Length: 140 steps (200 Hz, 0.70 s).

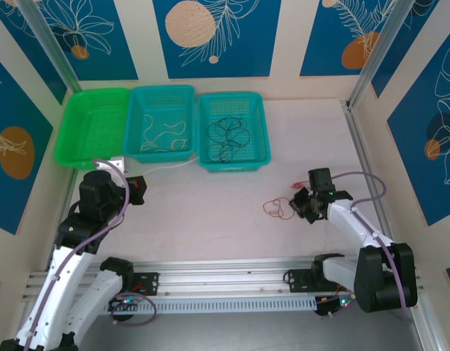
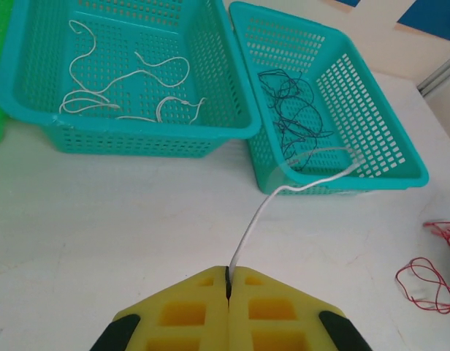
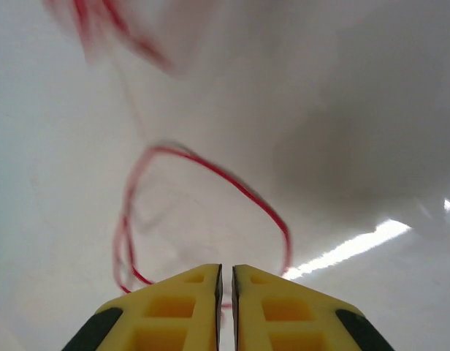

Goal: Untangle the cables

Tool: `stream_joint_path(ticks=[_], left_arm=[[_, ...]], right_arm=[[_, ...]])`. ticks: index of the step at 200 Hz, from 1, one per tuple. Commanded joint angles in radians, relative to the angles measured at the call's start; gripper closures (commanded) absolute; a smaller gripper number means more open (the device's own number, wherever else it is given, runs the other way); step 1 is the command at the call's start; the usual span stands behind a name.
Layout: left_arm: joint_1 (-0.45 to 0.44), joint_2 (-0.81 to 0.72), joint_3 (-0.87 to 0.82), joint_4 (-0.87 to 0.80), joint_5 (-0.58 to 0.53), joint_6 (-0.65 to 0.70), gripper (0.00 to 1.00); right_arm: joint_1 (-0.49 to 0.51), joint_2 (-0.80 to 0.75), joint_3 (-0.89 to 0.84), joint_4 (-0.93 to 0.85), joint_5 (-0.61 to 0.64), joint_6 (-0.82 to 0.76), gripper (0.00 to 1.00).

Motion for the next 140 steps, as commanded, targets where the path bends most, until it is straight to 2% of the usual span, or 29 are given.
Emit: stream_joint_path(ticks=[1, 40, 78, 104, 122, 140], left_arm=[[0.009, 0.013, -0.025, 0.060, 0.015, -0.038, 1.00], [0.010, 0.005, -0.016, 0.046, -0.006, -0.024, 1.00], [0.010, -0.012, 0.040, 0.066, 0.049, -0.027, 1.00], [0.010, 0.018, 0.171, 0.074, 0.042, -0.002, 1.00], [0.009, 0.095, 0.300, 0.071, 0.015, 0.038, 1.00], [0.010, 0.189, 0.438, 0.088, -0.019, 0.092, 1.00]], right_arm=[[0.002, -0.056, -0.028, -0.060, 0.020, 0.004, 0.86], [0.005, -0.157, -0.032, -0.076, -0.009, -0.011, 0.82], [0.016, -0.241, 0.071, -0.137, -0.048, -0.007, 0.71], [0.027, -0.295, 0.166, -0.150, -0.095, 0.003, 0.65], [0.047, -0.318, 0.234, -0.141, -0.121, 0.008, 0.62], [0.070, -0.335, 0.298, -0.138, -0.135, 0.007, 0.54]])
